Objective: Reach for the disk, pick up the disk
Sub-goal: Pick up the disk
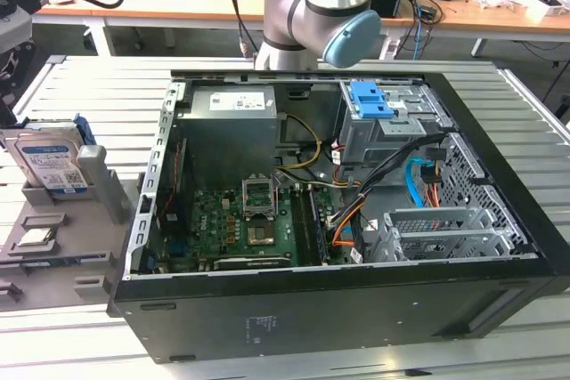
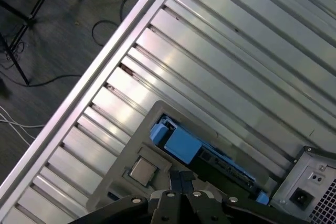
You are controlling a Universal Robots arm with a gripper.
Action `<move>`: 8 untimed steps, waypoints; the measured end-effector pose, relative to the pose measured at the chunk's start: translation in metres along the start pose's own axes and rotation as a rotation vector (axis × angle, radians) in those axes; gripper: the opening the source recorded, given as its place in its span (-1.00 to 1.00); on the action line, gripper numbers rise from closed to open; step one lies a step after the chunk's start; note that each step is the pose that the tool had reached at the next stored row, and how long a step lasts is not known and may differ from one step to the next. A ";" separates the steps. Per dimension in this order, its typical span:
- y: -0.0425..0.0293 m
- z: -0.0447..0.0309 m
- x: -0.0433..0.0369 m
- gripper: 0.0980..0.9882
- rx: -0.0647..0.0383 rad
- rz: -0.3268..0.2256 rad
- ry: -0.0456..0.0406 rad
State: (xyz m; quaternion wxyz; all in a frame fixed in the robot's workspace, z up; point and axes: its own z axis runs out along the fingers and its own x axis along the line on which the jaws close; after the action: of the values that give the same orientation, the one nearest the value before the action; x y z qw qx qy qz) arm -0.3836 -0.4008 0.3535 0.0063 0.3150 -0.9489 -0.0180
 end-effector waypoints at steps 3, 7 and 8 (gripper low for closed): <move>0.0000 0.0000 0.0000 -0.98 0.000 -0.027 0.0010; 0.0000 0.0000 0.0000 -0.98 0.000 -0.074 0.0028; 0.0000 0.0000 0.0000 -0.98 0.000 -0.081 0.0031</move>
State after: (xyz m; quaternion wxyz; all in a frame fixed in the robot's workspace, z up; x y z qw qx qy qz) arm -0.3836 -0.4008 0.3535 0.0070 0.3531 -0.9354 -0.0178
